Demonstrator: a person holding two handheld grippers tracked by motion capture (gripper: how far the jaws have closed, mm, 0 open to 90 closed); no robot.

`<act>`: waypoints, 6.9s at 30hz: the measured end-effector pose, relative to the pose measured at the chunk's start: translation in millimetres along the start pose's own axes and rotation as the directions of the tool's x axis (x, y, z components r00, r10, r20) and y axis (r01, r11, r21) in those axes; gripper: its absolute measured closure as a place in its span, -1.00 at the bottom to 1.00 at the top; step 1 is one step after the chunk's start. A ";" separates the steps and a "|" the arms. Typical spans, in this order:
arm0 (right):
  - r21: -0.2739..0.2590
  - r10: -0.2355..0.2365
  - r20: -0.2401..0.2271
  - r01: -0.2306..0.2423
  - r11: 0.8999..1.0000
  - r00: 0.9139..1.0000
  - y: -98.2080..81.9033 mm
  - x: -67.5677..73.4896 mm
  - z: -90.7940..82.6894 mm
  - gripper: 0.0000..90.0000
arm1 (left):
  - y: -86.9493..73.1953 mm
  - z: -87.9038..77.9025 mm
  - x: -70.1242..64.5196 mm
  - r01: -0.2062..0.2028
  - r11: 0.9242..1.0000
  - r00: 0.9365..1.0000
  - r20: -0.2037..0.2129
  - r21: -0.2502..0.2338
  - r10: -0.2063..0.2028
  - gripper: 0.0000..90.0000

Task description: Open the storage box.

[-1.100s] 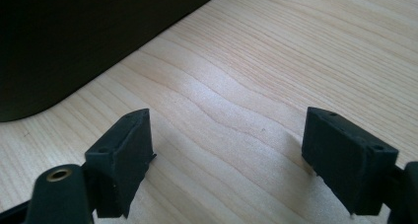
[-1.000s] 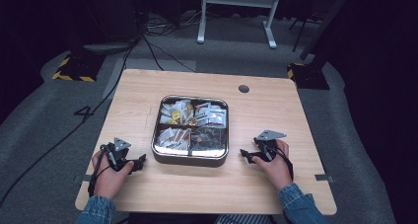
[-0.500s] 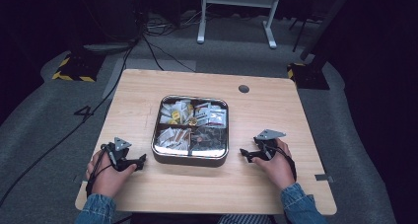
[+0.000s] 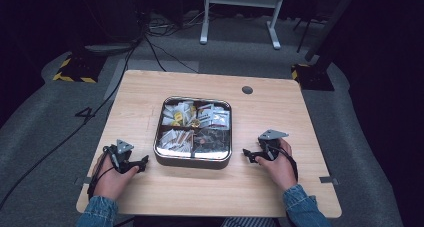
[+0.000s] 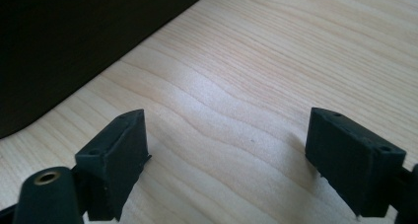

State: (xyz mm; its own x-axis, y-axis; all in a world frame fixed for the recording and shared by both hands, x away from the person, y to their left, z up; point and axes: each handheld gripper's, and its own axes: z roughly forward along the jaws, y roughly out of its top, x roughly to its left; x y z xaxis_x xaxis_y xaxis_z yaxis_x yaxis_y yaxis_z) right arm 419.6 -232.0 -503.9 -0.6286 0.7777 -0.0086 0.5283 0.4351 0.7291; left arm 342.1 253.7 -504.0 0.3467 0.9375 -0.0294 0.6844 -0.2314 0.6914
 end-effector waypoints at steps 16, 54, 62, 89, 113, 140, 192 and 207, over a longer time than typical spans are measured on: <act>-0.049 -0.028 -0.106 0.023 0.999 0.994 38.4 8.0 -21.8 -0.33 | 4.9 -27.8 -1.1 0.014 0.997 0.998 0.063 -0.080 -0.009 -0.22; -0.131 -0.151 -0.242 0.122 0.984 0.958 142.5 80.6 34.6 -0.23 | 15.6 -48.7 -2.3 0.027 0.955 0.995 0.098 -0.297 0.002 -0.20; -0.094 -0.158 -0.256 0.138 0.986 0.954 150.1 100.6 56.6 -0.11 | 15.4 -49.4 -1.4 0.028 0.956 0.995 0.096 -0.292 0.000 -0.20; -0.074 -0.222 -0.214 0.211 0.975 0.951 155.2 110.0 68.3 0.31 | 15.4 -51.2 2.5 0.029 0.955 0.996 0.086 -0.295 -0.004 -0.20; -0.147 -0.178 -0.159 0.155 0.977 0.971 168.7 65.9 1.9 0.31 | 23.6 -45.7 5.0 0.026 0.958 0.993 0.118 -0.286 0.008 -0.22; -0.140 -0.016 -0.013 0.014 0.990 1.000 121.1 -39.1 -59.5 0.31 | 25.7 -47.2 1.3 0.025 0.956 0.997 0.080 -0.293 -0.001 -0.24; -0.013 0.144 0.098 -0.143 0.990 0.985 27.5 -97.5 -20.4 0.31 | 24.3 -40.7 -0.4 -0.038 0.967 0.996 0.066 -0.253 0.056 -0.22; 0.013 0.153 0.117 -0.156 0.988 0.981 10.8 -99.9 -10.7 0.31 | 24.1 -40.0 -0.8 -0.041 0.966 0.996 0.063 -0.255 0.058 -0.24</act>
State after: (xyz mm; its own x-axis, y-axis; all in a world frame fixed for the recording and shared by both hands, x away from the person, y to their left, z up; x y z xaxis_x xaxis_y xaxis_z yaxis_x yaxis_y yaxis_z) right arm 482.0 -309.8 -487.9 -0.4689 0.8829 0.0232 0.6273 0.3144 0.7125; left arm 332.7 257.7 -458.4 0.4257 0.9042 -0.0343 0.4835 -0.1953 0.8533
